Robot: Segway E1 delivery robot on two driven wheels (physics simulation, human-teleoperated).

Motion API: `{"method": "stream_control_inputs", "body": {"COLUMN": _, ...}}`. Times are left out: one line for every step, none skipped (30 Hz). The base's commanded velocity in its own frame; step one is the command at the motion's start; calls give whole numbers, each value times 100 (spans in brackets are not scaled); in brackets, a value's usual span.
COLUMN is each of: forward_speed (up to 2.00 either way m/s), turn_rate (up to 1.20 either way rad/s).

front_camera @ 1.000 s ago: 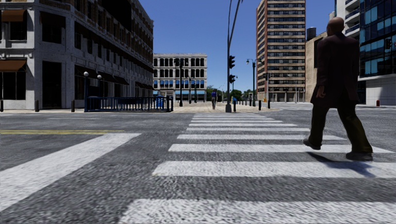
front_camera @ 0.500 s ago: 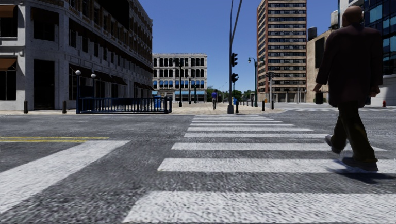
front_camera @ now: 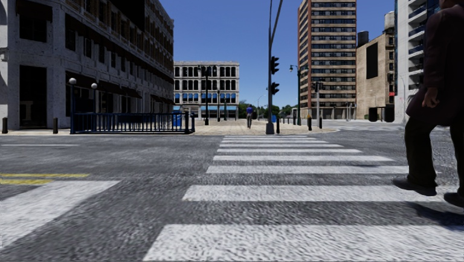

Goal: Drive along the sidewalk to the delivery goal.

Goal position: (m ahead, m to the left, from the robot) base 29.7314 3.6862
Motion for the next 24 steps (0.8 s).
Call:
{"method": "stream_control_inputs", "body": {"forward_speed": 200, "turn_rate": 0}}
{"method": "stream_control_inputs", "body": {"forward_speed": 200, "turn_rate": 0}}
{"method": "stream_control_inputs", "body": {"forward_speed": 200, "turn_rate": 0}}
{"method": "stream_control_inputs", "body": {"forward_speed": 200, "turn_rate": 0}}
{"method": "stream_control_inputs", "body": {"forward_speed": 200, "turn_rate": 0}}
{"method": "stream_control_inputs", "body": {"forward_speed": 200, "turn_rate": 0}}
{"method": "stream_control_inputs", "body": {"forward_speed": 200, "turn_rate": 0}}
{"method": "stream_control_inputs", "body": {"forward_speed": 200, "turn_rate": 0}}
{"method": "stream_control_inputs", "body": {"forward_speed": 200, "turn_rate": 0}}
{"method": "stream_control_inputs", "body": {"forward_speed": 200, "turn_rate": 0}}
{"method": "stream_control_inputs", "body": {"forward_speed": 200, "turn_rate": 0}}
{"method": "stream_control_inputs", "body": {"forward_speed": 200, "turn_rate": 0}}
{"method": "stream_control_inputs", "body": {"forward_speed": 200, "turn_rate": 0}}
{"method": "stream_control_inputs", "body": {"forward_speed": 200, "turn_rate": 0}}
{"method": "stream_control_inputs", "body": {"forward_speed": 200, "turn_rate": 0}}
{"method": "stream_control_inputs", "body": {"forward_speed": 200, "turn_rate": 0}}
{"method": "stream_control_inputs", "body": {"forward_speed": 200, "turn_rate": 0}}
{"method": "stream_control_inputs", "body": {"forward_speed": 200, "turn_rate": 0}}
{"method": "stream_control_inputs", "body": {"forward_speed": 200, "turn_rate": 0}}
{"method": "stream_control_inputs", "body": {"forward_speed": 200, "turn_rate": 0}}
{"method": "stream_control_inputs", "body": {"forward_speed": 200, "turn_rate": 0}}
{"method": "stream_control_inputs", "body": {"forward_speed": 200, "turn_rate": 0}}
{"method": "stream_control_inputs", "body": {"forward_speed": 200, "turn_rate": 0}}
{"method": "stream_control_inputs", "body": {"forward_speed": 200, "turn_rate": 0}}
